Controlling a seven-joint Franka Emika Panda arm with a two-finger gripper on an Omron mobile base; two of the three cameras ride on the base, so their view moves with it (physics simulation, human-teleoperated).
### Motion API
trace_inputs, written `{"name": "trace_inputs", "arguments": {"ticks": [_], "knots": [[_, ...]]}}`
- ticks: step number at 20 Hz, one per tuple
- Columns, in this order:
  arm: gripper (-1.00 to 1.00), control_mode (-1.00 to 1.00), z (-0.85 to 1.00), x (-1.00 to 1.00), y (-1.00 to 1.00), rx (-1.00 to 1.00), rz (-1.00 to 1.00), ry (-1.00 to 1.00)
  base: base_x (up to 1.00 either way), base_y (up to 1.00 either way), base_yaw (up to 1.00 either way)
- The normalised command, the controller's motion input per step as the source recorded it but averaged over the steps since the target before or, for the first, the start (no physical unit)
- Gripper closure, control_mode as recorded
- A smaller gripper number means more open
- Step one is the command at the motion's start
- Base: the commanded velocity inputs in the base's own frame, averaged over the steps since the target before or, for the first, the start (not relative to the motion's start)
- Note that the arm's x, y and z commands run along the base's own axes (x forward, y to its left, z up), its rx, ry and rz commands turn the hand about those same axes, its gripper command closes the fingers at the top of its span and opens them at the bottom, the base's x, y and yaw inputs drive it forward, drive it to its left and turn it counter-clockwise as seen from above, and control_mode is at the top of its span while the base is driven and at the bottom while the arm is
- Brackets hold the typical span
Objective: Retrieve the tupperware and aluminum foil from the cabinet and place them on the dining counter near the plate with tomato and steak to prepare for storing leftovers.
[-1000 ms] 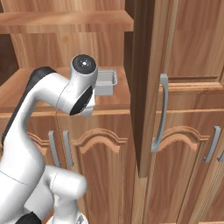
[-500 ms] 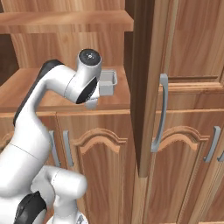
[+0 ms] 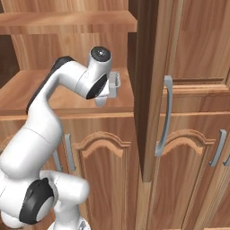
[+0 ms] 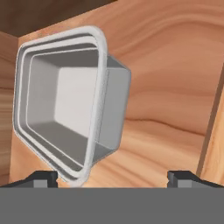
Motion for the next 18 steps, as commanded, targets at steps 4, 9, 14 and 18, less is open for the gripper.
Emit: {"name": "trace_inputs", "arguments": {"ticks": [4, 9, 14, 18], "knots": [[-1.00, -1.00, -0.10, 0.30, -0.08, 0.00, 0.00, 0.00, 0.00, 0.00, 0.00], [-1.00, -1.00, -0.15, 0.34, -0.05, 0.00, 0.00, 0.00, 0.00, 0.00, 0.00], [-1.00, -1.00, -0.19, 0.41, -0.12, 0.00, 0.00, 0.00, 0.00, 0.00, 0.00], [-1.00, -1.00, -0.17, 0.37, -0.02, 0.00, 0.00, 0.00, 0.00, 0.00, 0.00]]}}
